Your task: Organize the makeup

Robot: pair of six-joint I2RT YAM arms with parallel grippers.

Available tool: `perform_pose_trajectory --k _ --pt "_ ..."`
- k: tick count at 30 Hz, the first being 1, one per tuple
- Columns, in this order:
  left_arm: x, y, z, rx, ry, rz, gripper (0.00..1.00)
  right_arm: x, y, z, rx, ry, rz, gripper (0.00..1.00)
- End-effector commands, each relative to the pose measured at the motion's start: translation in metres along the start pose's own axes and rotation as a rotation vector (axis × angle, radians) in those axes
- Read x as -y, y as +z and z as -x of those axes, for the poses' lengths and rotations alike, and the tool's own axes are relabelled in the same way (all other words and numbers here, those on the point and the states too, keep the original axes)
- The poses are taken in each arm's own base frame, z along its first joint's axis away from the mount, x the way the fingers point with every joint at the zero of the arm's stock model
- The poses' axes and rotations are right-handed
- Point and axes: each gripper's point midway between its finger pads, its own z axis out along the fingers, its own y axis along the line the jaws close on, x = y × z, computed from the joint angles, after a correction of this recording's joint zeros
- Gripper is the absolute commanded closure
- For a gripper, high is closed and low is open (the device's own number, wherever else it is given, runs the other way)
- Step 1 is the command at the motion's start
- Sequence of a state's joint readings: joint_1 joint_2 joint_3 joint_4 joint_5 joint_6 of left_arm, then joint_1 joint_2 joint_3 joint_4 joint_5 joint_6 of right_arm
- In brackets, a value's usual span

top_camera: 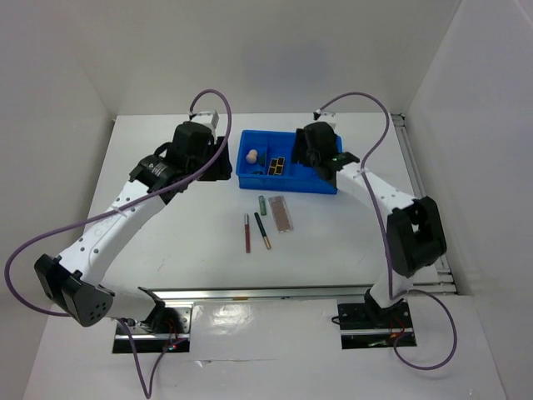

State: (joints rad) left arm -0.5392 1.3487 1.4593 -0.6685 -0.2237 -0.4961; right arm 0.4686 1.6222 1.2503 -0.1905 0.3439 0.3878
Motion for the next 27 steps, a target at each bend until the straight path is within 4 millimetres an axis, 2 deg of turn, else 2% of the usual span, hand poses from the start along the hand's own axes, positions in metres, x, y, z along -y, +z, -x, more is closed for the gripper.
perform_pose_trajectory --k 1,4,5,7,8,9,10,17,19,20,22,23,24,26,27 --pt "-0.007 0.000 -0.001 -0.004 0.015 0.031 0.34 0.001 0.026 0.023 0.006 -0.004 0.034 0.37" --pt "-0.009 -0.005 -0.003 0.001 0.014 0.029 0.34 0.002 0.044 0.029 -0.009 0.007 0.040 0.37" --pt "-0.012 -0.005 -0.002 0.002 0.009 0.036 0.34 0.011 0.057 0.021 -0.031 -0.001 0.018 0.36" --pt "-0.012 -0.005 -0.002 0.002 0.009 0.036 0.34 0.010 0.066 0.019 -0.046 0.003 0.030 0.36" --pt "-0.013 -0.005 -0.004 -0.006 0.010 0.040 0.34 0.010 0.073 0.008 -0.074 -0.002 0.034 0.36" --pt "-0.013 -0.005 -0.004 -0.006 0.010 0.040 0.34 0.015 0.077 0.005 -0.081 0.000 0.023 0.36" --pt "-0.013 -0.005 -0.004 -0.006 0.010 0.040 0.34 0.014 0.077 0.010 -0.071 0.003 0.027 0.36" --pt "-0.017 -0.003 -0.004 -0.010 0.014 0.065 0.34 0.014 0.088 -0.008 -0.120 -0.015 0.030 0.33" --pt "-0.017 -0.003 -0.004 -0.010 0.014 0.065 0.34 0.012 0.088 -0.004 -0.111 -0.013 0.033 0.32" --pt "-0.017 -0.003 -0.004 -0.010 0.014 0.065 0.34 0.013 0.091 -0.008 -0.120 -0.015 0.030 0.26" --pt "-0.017 -0.003 -0.004 -0.010 0.014 0.065 0.34 0.011 0.091 0.002 -0.098 -0.011 0.029 0.23" --pt "-0.017 -0.003 -0.004 -0.010 0.014 0.065 0.34 0.013 0.093 -0.004 -0.114 -0.015 0.022 0.19" --pt "-0.017 -0.003 -0.004 -0.010 0.014 0.065 0.34 0.011 0.093 0.001 -0.105 -0.013 0.026 0.19" --pt "-0.017 -0.003 -0.004 -0.010 0.014 0.065 0.34 0.011 0.092 0.003 -0.106 -0.013 0.025 0.12" --pt "-0.017 -0.003 -0.004 -0.010 0.014 0.065 0.34 0.009 0.085 0.013 -0.084 -0.017 0.034 0.08"
